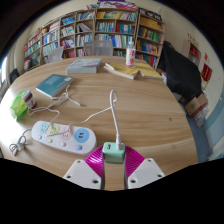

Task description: Unplug charger

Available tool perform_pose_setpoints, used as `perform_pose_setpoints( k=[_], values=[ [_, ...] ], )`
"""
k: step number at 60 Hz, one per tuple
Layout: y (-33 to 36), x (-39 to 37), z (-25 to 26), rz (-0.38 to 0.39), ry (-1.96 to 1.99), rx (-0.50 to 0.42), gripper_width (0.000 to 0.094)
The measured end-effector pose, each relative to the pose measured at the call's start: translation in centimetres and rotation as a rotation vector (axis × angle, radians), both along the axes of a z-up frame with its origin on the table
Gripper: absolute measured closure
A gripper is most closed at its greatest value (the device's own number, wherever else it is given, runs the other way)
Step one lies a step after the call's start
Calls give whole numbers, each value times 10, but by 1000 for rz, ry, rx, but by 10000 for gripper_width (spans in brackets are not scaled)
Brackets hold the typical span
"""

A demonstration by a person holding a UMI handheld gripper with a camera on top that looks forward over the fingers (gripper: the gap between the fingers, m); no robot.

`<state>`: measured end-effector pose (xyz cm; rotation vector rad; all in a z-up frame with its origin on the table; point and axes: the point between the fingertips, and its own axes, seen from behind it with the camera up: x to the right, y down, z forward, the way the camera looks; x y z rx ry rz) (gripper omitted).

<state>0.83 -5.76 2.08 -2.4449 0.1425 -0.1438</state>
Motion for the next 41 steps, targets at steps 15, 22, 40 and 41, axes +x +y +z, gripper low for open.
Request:
perform_pose_setpoints(
  k=[15, 22, 40, 41],
  values=[
    [11, -5, -33, 24, -17, -102, 584],
    [7, 3, -31, -27, -24, -121, 350],
    [-44, -41, 50, -32, 49, -4, 91],
    [-50, -43, 54, -31, 47, -2, 92]
  ],
)
